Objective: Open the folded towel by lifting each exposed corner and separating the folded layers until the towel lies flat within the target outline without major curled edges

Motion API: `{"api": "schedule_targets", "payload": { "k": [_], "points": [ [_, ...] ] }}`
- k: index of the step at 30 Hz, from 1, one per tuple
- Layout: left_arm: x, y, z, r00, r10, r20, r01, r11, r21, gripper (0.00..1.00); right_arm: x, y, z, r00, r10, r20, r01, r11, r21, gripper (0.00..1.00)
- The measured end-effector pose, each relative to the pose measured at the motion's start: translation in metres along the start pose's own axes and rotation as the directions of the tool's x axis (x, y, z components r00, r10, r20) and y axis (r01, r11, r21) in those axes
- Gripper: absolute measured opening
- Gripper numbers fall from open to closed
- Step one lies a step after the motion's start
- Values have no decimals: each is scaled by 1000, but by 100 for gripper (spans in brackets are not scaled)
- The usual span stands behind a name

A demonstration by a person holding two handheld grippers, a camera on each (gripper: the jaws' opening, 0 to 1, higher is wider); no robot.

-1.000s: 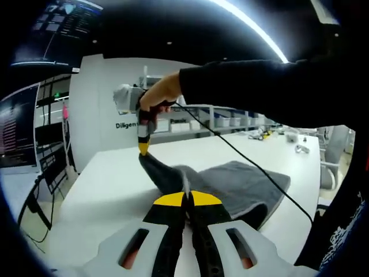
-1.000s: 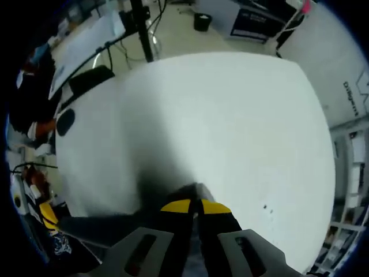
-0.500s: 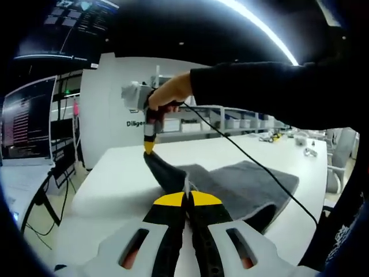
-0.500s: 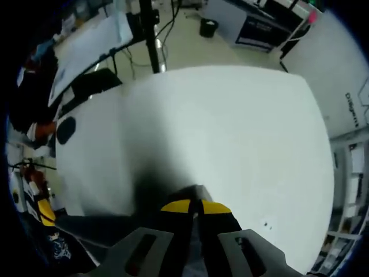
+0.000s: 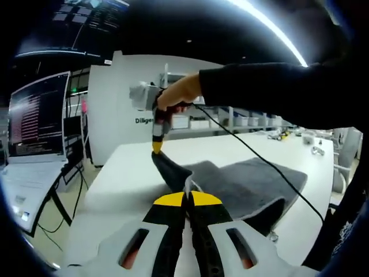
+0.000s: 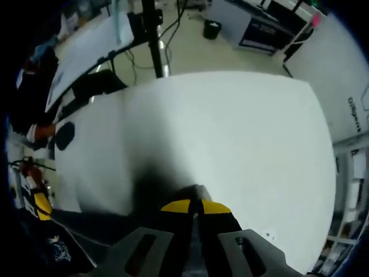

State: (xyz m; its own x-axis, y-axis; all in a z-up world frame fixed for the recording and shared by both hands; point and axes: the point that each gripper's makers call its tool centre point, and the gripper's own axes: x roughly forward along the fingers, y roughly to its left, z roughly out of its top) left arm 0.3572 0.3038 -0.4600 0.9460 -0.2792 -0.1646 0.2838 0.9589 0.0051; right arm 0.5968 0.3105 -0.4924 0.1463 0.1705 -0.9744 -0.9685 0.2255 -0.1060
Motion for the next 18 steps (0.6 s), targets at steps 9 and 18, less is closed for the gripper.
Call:
{"api": "schedule_targets", "payload": {
  "k": [9, 18],
  "points": [
    [-11, 27, -3, 998, 65, -6, -65, 998, 7, 2, 5, 3, 39, 1000, 7, 9, -6, 999, -39, 0],
    [-17, 45, -7, 992, 124, -25, -122, 991, 60, 2, 11, 7, 68, 1000, 10, 15, -9, 998, -61, 0]
  ]
}}
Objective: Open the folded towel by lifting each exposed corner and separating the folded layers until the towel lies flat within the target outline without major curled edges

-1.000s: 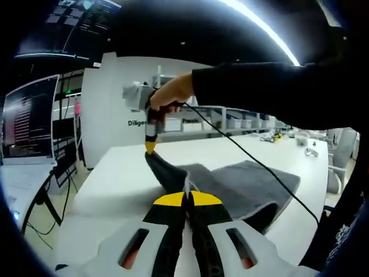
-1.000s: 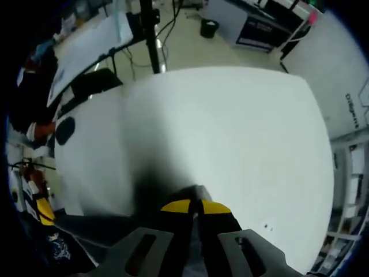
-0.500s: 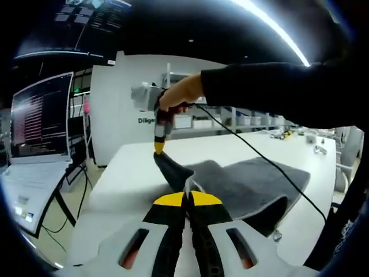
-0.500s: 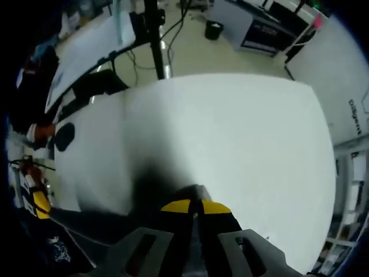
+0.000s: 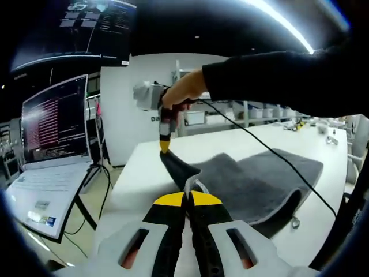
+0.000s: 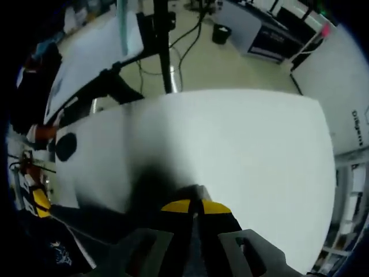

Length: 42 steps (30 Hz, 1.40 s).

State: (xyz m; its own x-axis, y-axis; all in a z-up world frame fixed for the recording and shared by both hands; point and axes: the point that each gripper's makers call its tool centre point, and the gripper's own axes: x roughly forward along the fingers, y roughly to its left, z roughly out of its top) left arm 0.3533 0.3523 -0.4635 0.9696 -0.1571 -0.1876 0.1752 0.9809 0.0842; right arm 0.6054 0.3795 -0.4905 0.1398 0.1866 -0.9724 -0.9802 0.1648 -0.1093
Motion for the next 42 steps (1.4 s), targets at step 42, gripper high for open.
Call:
{"api": "schedule_targets", "payload": {
  "k": [42],
  "points": [
    [-21, 88, -43, 974, 205, -93, -202, 978, 43, 2, 48, 49, 62, 999, 10, 40, -9, 1000, -24, 1]
  ]
}}
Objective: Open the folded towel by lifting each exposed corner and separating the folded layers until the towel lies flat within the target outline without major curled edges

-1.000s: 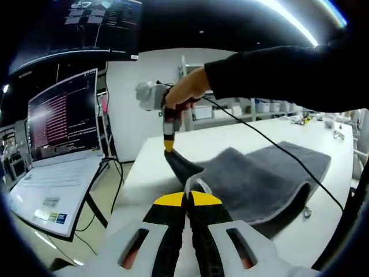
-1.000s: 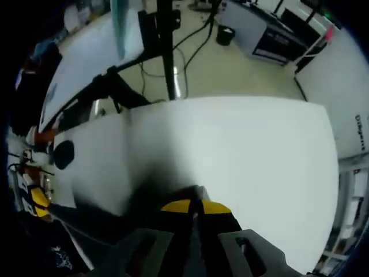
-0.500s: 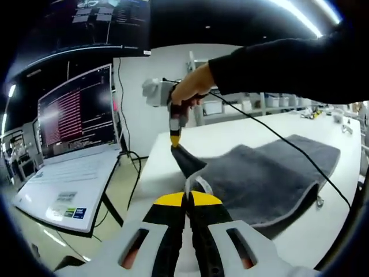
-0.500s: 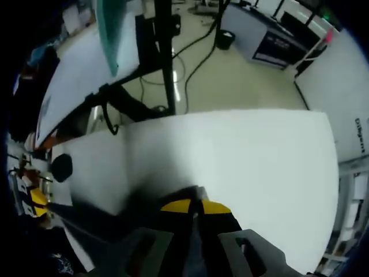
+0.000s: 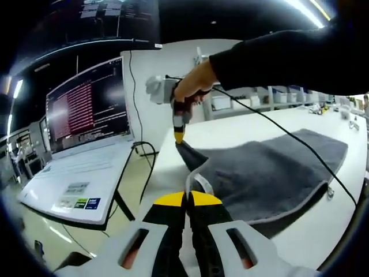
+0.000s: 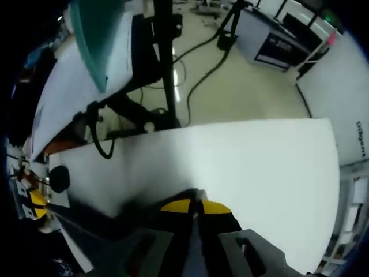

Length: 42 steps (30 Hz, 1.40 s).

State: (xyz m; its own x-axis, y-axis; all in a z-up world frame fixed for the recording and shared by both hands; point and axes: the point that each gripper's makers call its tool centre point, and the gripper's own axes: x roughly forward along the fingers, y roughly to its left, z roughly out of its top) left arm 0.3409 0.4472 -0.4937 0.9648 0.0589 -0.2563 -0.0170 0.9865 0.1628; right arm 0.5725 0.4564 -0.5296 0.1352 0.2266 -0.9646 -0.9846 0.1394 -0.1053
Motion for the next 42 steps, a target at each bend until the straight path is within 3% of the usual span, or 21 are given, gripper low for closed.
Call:
{"api": "schedule_targets", "payload": {
  "k": [21, 26, 42],
  "points": [
    [-13, 17, -19, 999, 43, -19, -44, 999, -33, 2, 18, 4, 33, 1000, -1, 1, 1, 999, -50, 1],
    [-15, 17, -25, 999, 43, -30, -44, 998, -39, 2, 22, 9, 25, 1000, -6, 0, 6, 999, -43, 1],
    [-21, 20, -40, 997, 55, -59, -58, 997, -51, 2, 44, 5, 35, 1000, -27, 14, 28, 999, -27, 1]
  ]
}}
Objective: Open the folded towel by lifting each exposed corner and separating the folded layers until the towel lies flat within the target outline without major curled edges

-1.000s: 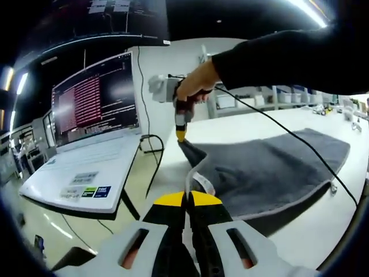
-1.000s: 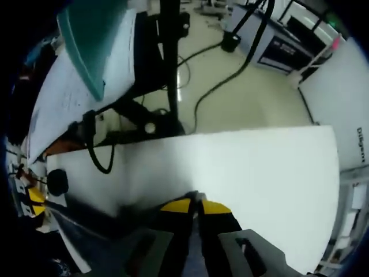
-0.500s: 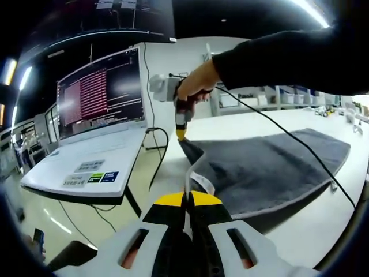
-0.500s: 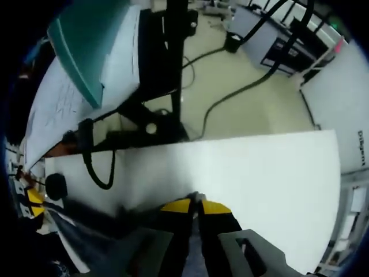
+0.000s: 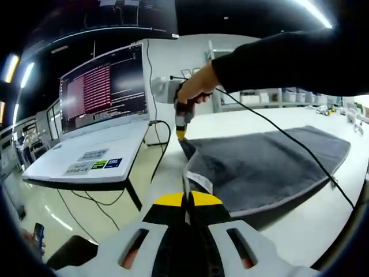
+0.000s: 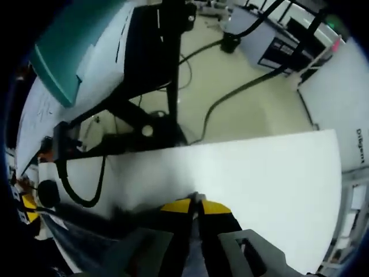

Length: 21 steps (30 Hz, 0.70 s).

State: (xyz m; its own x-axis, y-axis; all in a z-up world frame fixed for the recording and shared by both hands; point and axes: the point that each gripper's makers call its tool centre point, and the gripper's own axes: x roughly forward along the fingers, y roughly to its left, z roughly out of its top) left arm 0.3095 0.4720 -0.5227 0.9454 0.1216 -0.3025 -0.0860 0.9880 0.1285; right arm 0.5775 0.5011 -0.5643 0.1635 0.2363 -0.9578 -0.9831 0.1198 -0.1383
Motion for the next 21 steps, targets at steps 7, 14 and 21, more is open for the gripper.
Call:
{"api": "schedule_targets", "payload": {
  "k": [7, 14, 21],
  "points": [
    [-1, 3, -6, 1000, 5, -12, -5, 1000, -9, 2, 14, -6, 6, 1000, -5, -4, 5, 1000, 17, 1],
    [-4, 7, -13, 1000, 13, -22, -13, 1000, -22, 2, 22, -10, 13, 1000, -14, 10, 14, 999, 34, 1],
    [-2, 7, -20, 999, 17, -39, -18, 1000, -22, 2, 30, -6, 13, 1000, -19, 16, 19, 999, 33, 1]
  ]
}}
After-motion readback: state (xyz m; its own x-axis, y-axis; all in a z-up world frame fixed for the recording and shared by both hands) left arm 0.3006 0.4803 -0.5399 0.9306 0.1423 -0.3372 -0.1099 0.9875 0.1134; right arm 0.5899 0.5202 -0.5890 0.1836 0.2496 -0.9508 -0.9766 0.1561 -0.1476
